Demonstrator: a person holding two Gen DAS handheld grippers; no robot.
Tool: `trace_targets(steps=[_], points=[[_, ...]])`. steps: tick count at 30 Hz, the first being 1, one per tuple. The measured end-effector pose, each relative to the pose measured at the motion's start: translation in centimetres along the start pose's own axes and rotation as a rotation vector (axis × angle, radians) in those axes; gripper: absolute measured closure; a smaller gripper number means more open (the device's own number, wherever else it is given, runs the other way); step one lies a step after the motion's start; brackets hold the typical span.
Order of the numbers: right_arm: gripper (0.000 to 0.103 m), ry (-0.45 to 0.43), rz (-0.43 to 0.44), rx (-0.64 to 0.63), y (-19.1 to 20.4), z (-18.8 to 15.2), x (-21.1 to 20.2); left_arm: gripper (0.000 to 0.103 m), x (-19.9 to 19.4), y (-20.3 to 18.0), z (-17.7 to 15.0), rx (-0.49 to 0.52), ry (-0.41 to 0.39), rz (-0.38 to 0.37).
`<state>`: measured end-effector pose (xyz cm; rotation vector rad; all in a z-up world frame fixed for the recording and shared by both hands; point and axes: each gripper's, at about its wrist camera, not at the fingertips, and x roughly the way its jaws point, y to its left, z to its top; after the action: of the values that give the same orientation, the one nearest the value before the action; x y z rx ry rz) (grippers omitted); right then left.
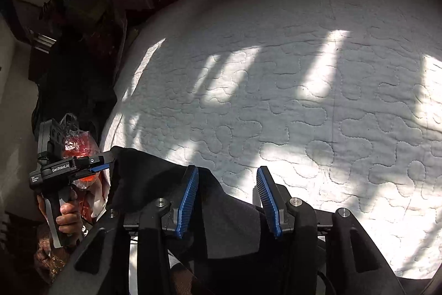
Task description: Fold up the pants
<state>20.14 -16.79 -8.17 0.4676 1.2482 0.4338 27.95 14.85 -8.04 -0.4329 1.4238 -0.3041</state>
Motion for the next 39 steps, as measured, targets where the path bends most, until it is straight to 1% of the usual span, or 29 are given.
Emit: trace_targets(steps=[2,3,5,6,7,8,9,10,11,12,14,15,16,17,19,20,21,22,23,24,26,28,29,30,31,33,35,38,39], points=[[0.05,0.02,0.011,-0.006,0.1,0.2,0.6,0.043,0.4,-0.4,-0.3,0.027,0.0,0.016],[0.05,0.03,0.016,-0.016,0.3,0.3,0.9,0.043,0.7,-0.3,-0.4,0.028,0.007,0.018],[0.051,0.062,0.056,-0.043,0.8,0.2,1.5,0.046,0.9,-0.2,-0.6,0.012,-0.004,0.017],[0.054,0.077,0.061,-0.065,1.3,0.0,1.8,0.051,0.6,-0.2,-0.7,0.009,-0.021,0.023],[0.056,0.088,0.041,-0.099,1.9,-0.3,2.1,0.07,0.5,-0.4,-0.7,0.011,-0.032,0.039],[0.072,0.097,-0.009,-0.154,2.7,-0.7,2.4,0.079,0.5,-0.6,-0.6,0.016,-0.034,0.064],[0.088,0.099,-0.069,-0.212,3.3,-1.1,2.6,0.079,0.5,-0.7,-0.3,0.015,-0.04,0.077],[0.09,0.103,-0.105,-0.248,3.8,-1.4,2.8,0.083,0.2,-0.9,0.0,0.013,-0.054,0.085],[0.095,0.094,-0.129,-0.261,4.0,-1.4,2.7,0.083,-0.3,-1.2,0.3,0.012,-0.08,0.097],[0.096,0.076,-0.15,-0.257,4.2,-1.1,2.4,0.083,-0.9,-1.5,0.7,0.016,-0.111,0.109],[0.096,0.004,-0.146,-0.224,4.4,0.0,0.8,0.083,-1.4,-1.7,1.3,0.033,-0.153,0.135],[0.096,-0.024,-0.129,-0.221,4.5,0.4,-0.1,0.083,-1.1,-1.6,1.5,0.033,-0.148,0.158],[0.096,-0.034,-0.115,-0.217,4.6,0.7,-0.3,0.083,-0.5,-1.4,1.6,0.039,-0.13,0.185],[0.096,-0.035,-0.123,-0.202,4.4,0.8,-0.2,0.082,0.2,-1.2,1.5,0.044,-0.117,0.208],[0.096,0.002,-0.14,-0.185,3.6,0.6,1.1,0.08,1.2,-0.9,1.2,0.06,-0.09,0.245],[0.09,0.015,-0.162,-0.183,3.2,0.4,1.9,0.077,1.0,-0.8,1.1,0.061,-0.098,0.242],[0.086,0.023,-0.175,-0.179,2.9,0.1,2.5,0.076,0.5,-0.6,1.1,0.059,-0.106,0.23],[0.086,0.015,-0.168,-0.169,2.6,0.0,2.5,0.074,-0.1,-0.4,1.0,0.049,-0.114,0.21],[0.082,-0.005,-0.149,-0.148,2.3,-0.1,2.1,0.072,-0.8,0.1,1.1,0.032,-0.122,0.185],[0.078,-0.022,-0.13,-0.123,2.0,-0.1,1.4,0.071,-1.6,0.6,1.1,0.008,-0.134,0.164],[0.075,-0.066,-0.091,-0.09,1.4,-0.4,-0.7,0.07,-3.6,1.5,0.7,-0.042,-0.175,0.157],[0.071,-0.114,-0.09,-0.083,0.7,-1.4,-3.6,0.066,-5.0,1.6,-0.6,-0.043,-0.183,0.104],[0.068,-0.135,-0.1,-0.078,0.1,-2.2,-5.3,0.061,-5.4,1.3,-1.6,-0.036,-0.176,0.087],[0.065,-0.153,-0.104,-0.07,-0.6,-3.2,-7.0,0.059,-5.5,0.9,-2.7,-0.025,-0.171,0.07],[0.064,-0.169,-0.108,-0.056,-1.3,-4.4,-8.5,0.054,-5.4,0.3,-4.0,-0.007,-0.166,0.052],[0.061,-0.202,-0.12,-0.004,-3.6,-7.1,-11.8,0.053,-4.7,-0.9,-6.1,0.016,-0.153,0.028],[0.061,-0.239,-0.151,0.091,-6.6,-10.0,-14.9,0.053,-3.7,-1.6,-7.7,0.022,-0.142,0.003],[0.061,-0.279,-0.249,0.22,-11.2,-14.3,-18.8,0.053,-2.3,-2.2,-8.7,0.008,-0.146,0.03],[0.061,-0.286,-0.265,0.257,-12.4,-15.6,-19.6,0.053,-1.9,-2.2,-8.7,-0.004,-0.144,0.038]])
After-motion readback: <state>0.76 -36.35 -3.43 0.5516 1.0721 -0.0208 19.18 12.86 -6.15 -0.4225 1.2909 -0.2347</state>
